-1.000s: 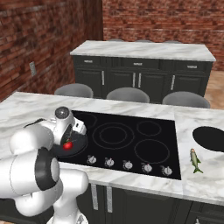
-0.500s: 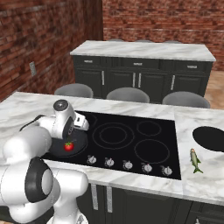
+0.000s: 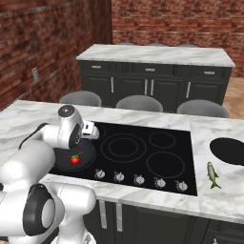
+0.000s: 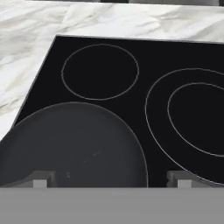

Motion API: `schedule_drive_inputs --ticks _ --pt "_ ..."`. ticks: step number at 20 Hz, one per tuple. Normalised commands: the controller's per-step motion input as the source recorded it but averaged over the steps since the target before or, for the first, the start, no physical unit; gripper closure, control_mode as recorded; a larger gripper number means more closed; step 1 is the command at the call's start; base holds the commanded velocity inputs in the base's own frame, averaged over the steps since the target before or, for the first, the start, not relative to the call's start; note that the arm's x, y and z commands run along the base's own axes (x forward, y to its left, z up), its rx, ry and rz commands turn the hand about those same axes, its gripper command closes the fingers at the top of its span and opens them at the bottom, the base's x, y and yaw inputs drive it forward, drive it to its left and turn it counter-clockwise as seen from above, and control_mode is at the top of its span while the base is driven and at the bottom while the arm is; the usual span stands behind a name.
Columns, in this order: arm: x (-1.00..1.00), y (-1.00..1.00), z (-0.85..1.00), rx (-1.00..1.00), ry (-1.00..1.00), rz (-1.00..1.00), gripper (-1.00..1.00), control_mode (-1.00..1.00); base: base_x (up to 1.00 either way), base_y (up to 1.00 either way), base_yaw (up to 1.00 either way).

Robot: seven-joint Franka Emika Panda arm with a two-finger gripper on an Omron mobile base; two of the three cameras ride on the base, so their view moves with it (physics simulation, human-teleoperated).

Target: Place both pans onto different burners. Then place the tomato and the fish on different pans.

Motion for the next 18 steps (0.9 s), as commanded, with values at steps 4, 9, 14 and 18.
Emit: schedule_drive_inputs --ticks 4,9,14,18 --pt "-0.06 -0.35 0.00 0.03 0.00 0.08 -1.00 -1.00 0.00 0.00 0.00" --pt "-0.05 -0.17 -0.02 0.00 0.00 0.01 -1.00 -1.00 0.00 0.00 0.00" --pt "0.00 -0.07 -0.11 0.00 0.00 0.00 -1.00 -1.00 0.00 0.00 0.00" --pt "-0.02 -0.02 -0.09 0.00 0.00 0.00 -1.00 -1.00 0.00 0.00 0.00"
